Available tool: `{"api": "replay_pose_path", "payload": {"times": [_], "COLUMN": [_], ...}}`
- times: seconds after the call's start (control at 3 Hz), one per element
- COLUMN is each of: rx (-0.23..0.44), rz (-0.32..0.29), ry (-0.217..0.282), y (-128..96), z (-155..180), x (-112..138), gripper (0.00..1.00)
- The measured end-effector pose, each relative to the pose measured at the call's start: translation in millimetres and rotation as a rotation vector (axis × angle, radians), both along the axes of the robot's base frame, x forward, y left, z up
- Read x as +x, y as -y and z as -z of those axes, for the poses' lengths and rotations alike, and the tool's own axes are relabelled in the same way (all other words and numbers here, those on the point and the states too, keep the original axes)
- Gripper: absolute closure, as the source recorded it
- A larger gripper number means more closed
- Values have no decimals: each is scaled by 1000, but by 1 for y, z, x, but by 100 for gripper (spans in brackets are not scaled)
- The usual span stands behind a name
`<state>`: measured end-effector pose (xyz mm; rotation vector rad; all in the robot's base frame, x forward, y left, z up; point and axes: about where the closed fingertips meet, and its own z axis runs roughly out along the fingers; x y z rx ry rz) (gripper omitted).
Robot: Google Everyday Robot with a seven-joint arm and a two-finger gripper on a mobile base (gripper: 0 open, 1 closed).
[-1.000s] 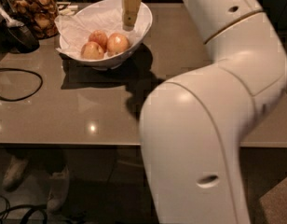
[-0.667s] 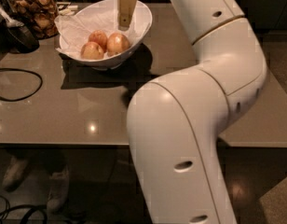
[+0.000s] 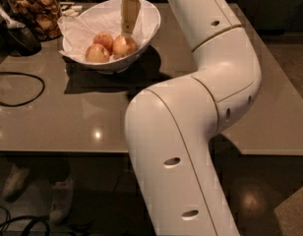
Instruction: Pick apple from white bowl
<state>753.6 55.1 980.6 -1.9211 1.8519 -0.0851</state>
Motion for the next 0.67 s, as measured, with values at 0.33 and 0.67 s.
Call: {"api": "replay_pose_path", "payload": {"times": [0.33, 0.67], "rx": [9, 18], "rz": [-1, -5], "ry": [-19, -50], "y": [-4, -9], "z": [11, 26], "x": [4, 6], "gripper": [13, 15]}}
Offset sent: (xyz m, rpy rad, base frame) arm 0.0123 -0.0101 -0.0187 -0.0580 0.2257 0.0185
